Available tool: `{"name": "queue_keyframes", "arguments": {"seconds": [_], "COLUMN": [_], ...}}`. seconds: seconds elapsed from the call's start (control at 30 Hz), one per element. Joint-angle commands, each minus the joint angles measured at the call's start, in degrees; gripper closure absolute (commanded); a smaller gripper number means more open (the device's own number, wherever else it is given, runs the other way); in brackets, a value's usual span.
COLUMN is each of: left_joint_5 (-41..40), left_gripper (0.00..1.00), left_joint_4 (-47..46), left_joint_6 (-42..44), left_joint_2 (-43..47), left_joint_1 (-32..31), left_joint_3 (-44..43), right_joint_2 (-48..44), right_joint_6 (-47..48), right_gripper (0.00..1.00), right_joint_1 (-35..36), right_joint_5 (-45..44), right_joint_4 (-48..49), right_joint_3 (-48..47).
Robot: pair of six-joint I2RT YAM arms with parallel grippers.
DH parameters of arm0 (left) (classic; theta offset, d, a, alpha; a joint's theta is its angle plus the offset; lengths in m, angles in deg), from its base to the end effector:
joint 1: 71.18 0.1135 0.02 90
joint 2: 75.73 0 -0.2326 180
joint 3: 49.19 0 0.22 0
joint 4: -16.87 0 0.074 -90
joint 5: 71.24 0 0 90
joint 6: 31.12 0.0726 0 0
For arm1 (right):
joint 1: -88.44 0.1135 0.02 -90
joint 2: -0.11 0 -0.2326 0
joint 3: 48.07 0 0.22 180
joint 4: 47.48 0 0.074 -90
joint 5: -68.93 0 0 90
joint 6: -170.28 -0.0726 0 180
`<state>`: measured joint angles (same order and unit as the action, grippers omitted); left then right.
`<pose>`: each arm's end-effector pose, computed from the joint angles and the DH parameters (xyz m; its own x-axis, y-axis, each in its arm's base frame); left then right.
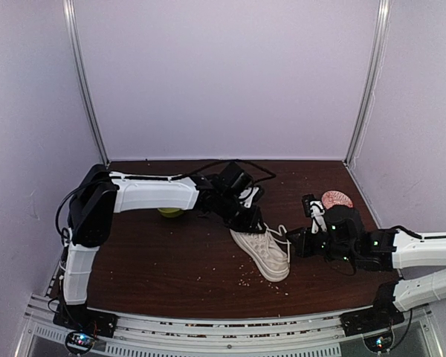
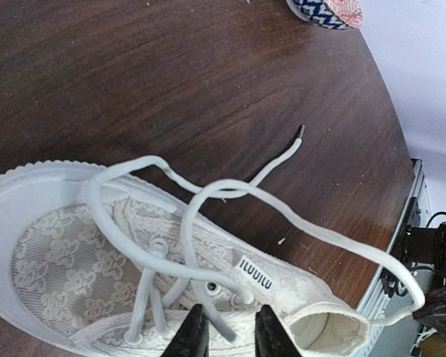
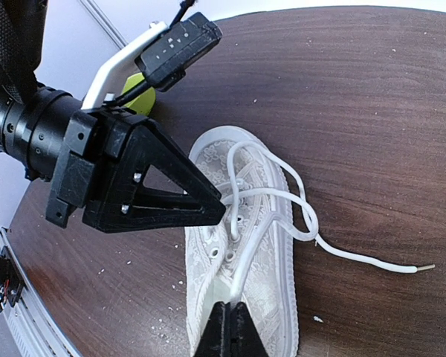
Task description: Tie the shoes
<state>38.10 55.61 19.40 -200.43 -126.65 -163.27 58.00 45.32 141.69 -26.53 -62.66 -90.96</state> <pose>0.2418 -0.3938 0.1561 -0.9040 0.2554 -0.3429 0.4209 0.6731 -0.6081 0.1463 0.1844 0.1800 -0.6754 0.0489 -0.7359 -0.4410 0.7730 0.4561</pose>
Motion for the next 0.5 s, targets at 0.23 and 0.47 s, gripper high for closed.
{"name": "queue_keyframes", "arguments": {"seconds": [0.23, 0.47], "left_joint_5": [-1.4, 0.2], "left_gripper": [0.75, 0.71], "left_joint_4": [2.6, 1.6], "left_joint_6": [0.2, 0.3], "left_joint_2": [-1.7, -3.6], "left_joint_1": [0.2, 0.2], "left_joint_3": [-1.9, -3.6], "right_joint_2": [-0.1, 0.6], "right_joint_6": [-0.8, -0.8], "right_gripper": [1.00, 1.00], "right_joint_1": [-0.1, -0.2], "right_joint_5": [-1.5, -1.1], "right_joint_4": [0.9, 1.3], "right_joint_3": [0.4, 0.5]}}
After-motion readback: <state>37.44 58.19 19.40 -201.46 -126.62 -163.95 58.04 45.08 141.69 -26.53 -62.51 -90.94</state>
